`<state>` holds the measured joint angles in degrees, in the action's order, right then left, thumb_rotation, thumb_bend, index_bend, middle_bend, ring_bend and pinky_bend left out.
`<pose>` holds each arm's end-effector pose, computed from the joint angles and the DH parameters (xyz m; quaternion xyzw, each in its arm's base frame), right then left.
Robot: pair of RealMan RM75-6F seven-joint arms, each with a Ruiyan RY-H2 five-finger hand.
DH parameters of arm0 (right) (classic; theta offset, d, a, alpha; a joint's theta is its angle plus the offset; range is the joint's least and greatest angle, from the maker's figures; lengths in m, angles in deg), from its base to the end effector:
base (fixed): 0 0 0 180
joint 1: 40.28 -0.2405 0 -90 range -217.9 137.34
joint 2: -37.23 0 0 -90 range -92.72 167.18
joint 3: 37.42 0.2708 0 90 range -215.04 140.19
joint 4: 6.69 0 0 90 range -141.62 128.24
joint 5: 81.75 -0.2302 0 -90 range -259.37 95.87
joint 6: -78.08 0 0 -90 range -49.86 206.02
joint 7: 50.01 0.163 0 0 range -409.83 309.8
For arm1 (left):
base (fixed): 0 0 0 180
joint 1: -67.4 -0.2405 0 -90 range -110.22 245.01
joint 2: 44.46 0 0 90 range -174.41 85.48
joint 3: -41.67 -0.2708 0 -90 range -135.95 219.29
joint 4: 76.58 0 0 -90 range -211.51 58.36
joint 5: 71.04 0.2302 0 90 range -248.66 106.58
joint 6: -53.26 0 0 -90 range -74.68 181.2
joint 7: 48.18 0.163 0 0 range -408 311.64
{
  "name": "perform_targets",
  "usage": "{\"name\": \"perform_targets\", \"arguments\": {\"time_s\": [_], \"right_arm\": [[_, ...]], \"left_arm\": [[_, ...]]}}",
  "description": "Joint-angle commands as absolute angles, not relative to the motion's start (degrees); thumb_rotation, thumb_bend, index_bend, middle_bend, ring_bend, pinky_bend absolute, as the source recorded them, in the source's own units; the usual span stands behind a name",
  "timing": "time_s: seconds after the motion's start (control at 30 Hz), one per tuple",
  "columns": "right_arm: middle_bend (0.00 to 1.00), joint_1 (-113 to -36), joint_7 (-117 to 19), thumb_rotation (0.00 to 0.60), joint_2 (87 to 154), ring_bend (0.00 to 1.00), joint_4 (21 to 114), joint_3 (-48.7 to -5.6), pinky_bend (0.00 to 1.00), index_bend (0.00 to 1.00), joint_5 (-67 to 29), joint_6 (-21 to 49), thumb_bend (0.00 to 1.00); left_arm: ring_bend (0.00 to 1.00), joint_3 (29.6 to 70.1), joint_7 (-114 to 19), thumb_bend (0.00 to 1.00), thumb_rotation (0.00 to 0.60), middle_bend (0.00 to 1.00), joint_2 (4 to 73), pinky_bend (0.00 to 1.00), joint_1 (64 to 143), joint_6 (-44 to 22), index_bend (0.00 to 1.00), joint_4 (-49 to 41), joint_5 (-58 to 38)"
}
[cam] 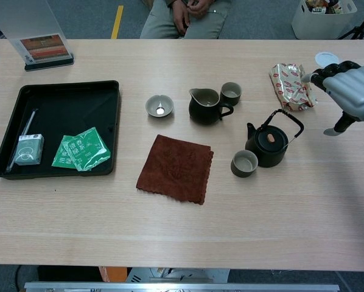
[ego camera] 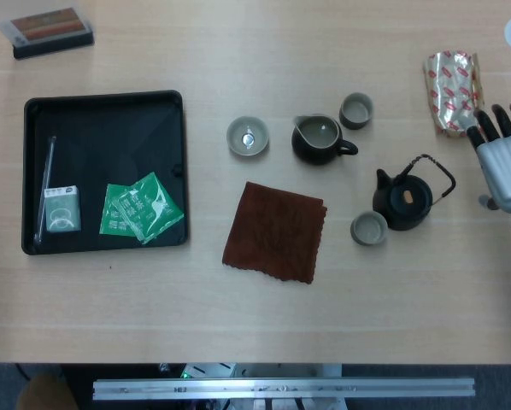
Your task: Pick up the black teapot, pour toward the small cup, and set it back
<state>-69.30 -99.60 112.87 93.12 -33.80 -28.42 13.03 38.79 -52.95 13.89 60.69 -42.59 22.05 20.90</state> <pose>-0.2584 -0.3010 0.0245 0.7505 -0.3206 0.1555 0.5566 -0.3287 0.1137 0.1772 -0.5466 -0.4269 -0.4011 0.5984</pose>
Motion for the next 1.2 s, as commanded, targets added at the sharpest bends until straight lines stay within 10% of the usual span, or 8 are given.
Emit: {"name": "perform_targets", "arguments": {"time_s": [0.03,1.2], "right_arm": [[0.11,-70.09,-100.34,0.600,114.23,0.00,91.50,-34.09,0.07,0.11,-29.47,13.41,0.00],[0.10,-78.54,-103.25,0.600,132.72,0.00,70.23,-28.37,0.07,0.11,-33.27,11.63,0.00]], "left_arm": [[0.00,38.82,-53.05,0.22,0.600,0.00,13.91,0.00,60.64,-42.55,0.02,21.99,20.79],[0.00,39.56,-54.04,0.22,0.600,0.00,13.50,0.00,59.61,-42.88,0.02,21.07,19.12]]}}
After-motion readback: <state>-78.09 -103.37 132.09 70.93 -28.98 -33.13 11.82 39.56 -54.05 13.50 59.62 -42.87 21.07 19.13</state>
